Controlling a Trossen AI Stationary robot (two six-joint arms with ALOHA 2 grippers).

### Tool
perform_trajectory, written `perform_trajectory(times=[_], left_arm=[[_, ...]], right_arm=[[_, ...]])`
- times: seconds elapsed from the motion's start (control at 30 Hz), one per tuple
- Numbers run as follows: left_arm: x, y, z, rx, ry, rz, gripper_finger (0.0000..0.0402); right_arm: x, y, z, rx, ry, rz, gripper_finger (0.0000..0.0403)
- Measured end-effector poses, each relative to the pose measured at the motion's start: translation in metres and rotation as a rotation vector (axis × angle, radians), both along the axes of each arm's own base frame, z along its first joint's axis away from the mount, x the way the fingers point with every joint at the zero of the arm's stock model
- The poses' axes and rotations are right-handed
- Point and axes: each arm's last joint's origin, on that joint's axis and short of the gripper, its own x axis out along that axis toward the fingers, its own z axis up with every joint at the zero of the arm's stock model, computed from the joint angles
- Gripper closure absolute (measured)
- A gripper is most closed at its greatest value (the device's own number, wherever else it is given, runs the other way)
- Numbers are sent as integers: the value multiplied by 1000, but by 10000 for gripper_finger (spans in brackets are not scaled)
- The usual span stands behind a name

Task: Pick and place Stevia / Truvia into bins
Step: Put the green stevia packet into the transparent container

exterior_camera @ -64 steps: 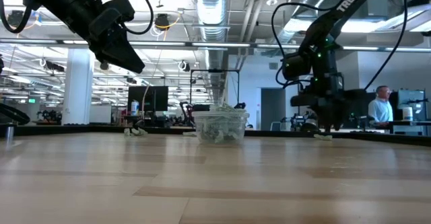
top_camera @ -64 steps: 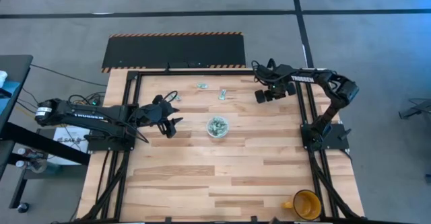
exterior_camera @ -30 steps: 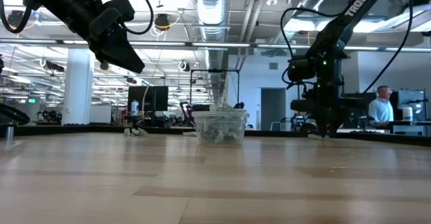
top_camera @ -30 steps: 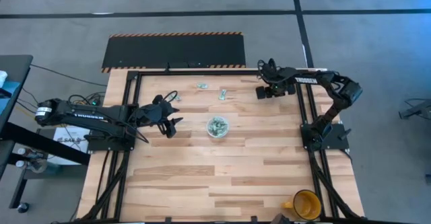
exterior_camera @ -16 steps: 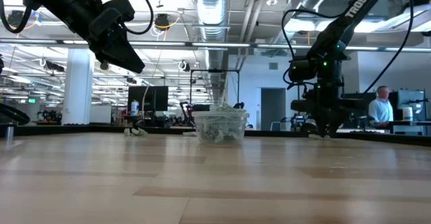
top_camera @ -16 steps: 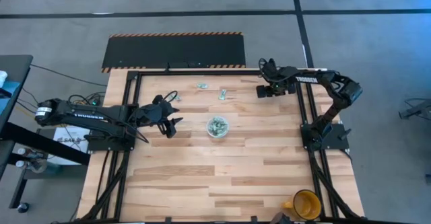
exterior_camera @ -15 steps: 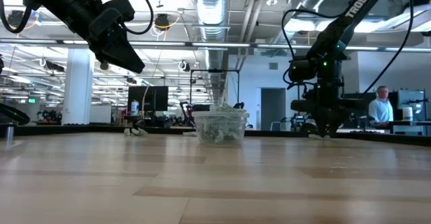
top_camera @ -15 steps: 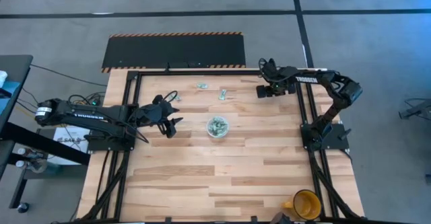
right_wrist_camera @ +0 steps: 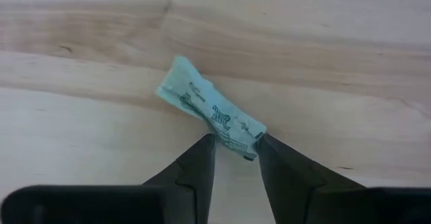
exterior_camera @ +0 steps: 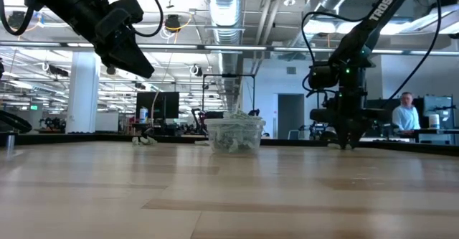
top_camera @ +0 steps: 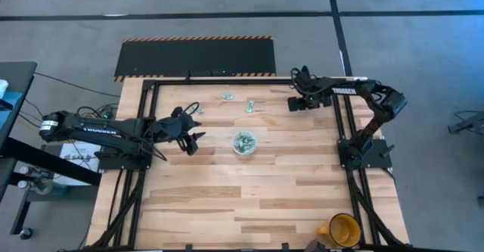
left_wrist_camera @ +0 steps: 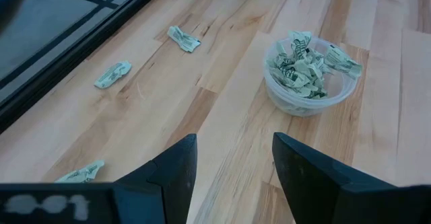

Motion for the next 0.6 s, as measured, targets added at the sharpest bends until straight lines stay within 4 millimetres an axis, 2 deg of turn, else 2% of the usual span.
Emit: perform_trajectory(times=[0.4, 0.6], left_arm=[[0, 0, 0, -3, -1, 2, 216], [0, 0, 0, -3, -1, 2, 216]], right_arm=[[5, 1, -4, -33, 35, 46, 393], [6, 1, -4, -37, 41, 50, 392]])
